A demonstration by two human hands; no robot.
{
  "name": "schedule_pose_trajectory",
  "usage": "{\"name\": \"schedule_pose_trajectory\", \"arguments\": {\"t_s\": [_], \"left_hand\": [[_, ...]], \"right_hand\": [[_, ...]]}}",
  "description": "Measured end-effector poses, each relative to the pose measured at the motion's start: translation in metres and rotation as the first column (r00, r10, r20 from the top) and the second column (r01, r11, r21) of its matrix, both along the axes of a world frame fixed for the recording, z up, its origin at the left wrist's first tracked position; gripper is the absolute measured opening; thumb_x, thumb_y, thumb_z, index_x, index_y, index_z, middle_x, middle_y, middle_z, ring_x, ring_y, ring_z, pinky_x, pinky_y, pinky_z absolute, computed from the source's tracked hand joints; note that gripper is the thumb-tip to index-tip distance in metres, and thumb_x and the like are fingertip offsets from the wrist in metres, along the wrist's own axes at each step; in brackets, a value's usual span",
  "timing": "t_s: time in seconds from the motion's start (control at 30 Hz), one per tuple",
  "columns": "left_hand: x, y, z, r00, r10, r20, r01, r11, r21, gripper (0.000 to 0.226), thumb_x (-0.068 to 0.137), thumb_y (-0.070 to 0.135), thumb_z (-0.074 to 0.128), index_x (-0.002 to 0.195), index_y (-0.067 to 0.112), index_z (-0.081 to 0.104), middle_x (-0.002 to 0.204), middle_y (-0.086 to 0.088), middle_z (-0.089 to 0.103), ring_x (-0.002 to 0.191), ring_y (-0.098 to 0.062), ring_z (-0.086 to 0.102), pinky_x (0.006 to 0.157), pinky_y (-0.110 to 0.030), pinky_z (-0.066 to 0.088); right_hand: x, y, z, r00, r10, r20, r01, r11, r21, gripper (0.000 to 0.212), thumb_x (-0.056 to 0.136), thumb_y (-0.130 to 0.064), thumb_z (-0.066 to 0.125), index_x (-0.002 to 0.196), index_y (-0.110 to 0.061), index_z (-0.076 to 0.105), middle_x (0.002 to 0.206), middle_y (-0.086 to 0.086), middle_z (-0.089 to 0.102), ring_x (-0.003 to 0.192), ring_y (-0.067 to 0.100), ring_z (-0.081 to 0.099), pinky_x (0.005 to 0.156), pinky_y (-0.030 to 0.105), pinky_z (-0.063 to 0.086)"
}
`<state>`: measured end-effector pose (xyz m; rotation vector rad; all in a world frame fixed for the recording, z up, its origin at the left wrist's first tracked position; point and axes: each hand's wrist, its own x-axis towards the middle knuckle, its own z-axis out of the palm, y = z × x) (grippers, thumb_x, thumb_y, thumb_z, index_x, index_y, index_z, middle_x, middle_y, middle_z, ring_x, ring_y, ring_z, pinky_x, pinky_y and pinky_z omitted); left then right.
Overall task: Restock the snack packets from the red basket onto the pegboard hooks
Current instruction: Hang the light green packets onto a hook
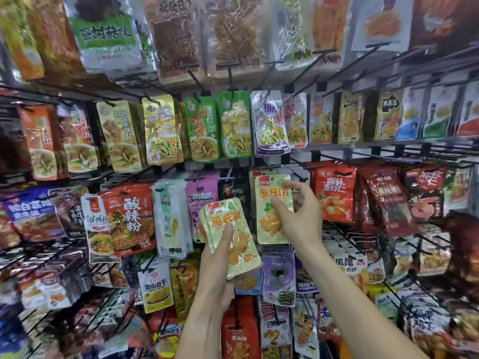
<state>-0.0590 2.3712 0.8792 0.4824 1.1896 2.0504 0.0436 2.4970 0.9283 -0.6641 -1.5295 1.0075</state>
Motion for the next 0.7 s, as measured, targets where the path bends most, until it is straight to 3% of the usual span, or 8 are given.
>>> {"name": "schedule_pose_trajectory", "arguments": {"t_s": [0.23, 0.4, 0.5, 0.6, 0.7], "left_hand": [[0.0, -0.007, 0.006, 0.998, -0.025, -0.065, 0.027, 0.999, 0.031, 0.051, 0.096, 0.043, 0.069, 0.137, 0.014, 0.063, 0.113, -0.02, 0.078, 0.1, -0.042, 0.077, 0.061, -0.046, 0.065], [0.0, -0.013, 0.011, 0.993, -0.036, -0.111, 0.04, 0.998, 0.038, 0.047, 0.097, 0.043, 0.067, 0.136, 0.017, 0.062, 0.11, -0.019, 0.079, 0.097, -0.04, 0.078, 0.063, -0.045, 0.066], [0.001, -0.012, 0.012, 0.99, -0.046, -0.13, 0.05, 0.998, 0.03, 0.048, 0.097, 0.044, 0.067, 0.136, 0.016, 0.063, 0.11, -0.018, 0.079, 0.097, -0.039, 0.078, 0.06, -0.042, 0.065], [0.005, -0.007, 0.012, 0.99, -0.052, -0.135, 0.053, 0.999, 0.009, 0.049, 0.096, 0.043, 0.069, 0.135, 0.014, 0.064, 0.11, -0.019, 0.079, 0.097, -0.039, 0.078, 0.06, -0.043, 0.065], [0.002, -0.004, 0.01, 0.989, -0.051, -0.138, 0.055, 0.998, 0.025, 0.046, 0.097, 0.038, 0.071, 0.136, 0.016, 0.063, 0.113, -0.019, 0.078, 0.098, -0.04, 0.078, 0.065, -0.048, 0.066]], "right_hand": [[-0.006, -0.004, 0.005, 0.995, -0.054, 0.08, 0.052, 0.998, 0.027, 0.036, 0.094, -0.023, 0.076, 0.127, -0.03, 0.066, 0.121, -0.019, 0.063, 0.127, 0.015, 0.056, 0.11, 0.044, 0.046], [-0.006, -0.01, 0.007, 0.994, -0.039, 0.105, 0.033, 0.998, 0.062, 0.048, 0.098, -0.018, 0.071, 0.144, -0.026, 0.059, 0.142, -0.017, 0.059, 0.138, 0.008, 0.048, 0.119, 0.036, 0.037], [-0.022, 0.001, 0.01, 0.982, -0.066, 0.175, 0.057, 0.997, 0.054, 0.049, 0.1, -0.017, 0.068, 0.147, -0.023, 0.057, 0.146, -0.009, 0.059, 0.14, 0.014, 0.049, 0.119, 0.037, 0.037], [-0.039, 0.018, 0.018, 0.954, -0.04, 0.297, 0.04, 0.999, 0.006, 0.055, 0.1, -0.016, 0.067, 0.152, -0.024, 0.051, 0.142, 0.006, 0.063, 0.13, 0.027, 0.06, 0.111, 0.04, 0.044], [-0.035, 0.017, 0.005, 0.937, -0.041, 0.346, 0.027, 0.999, 0.046, 0.053, 0.103, -0.016, 0.063, 0.154, -0.024, 0.049, 0.15, 0.002, 0.057, 0.137, 0.023, 0.054, 0.116, 0.038, 0.04]]}}
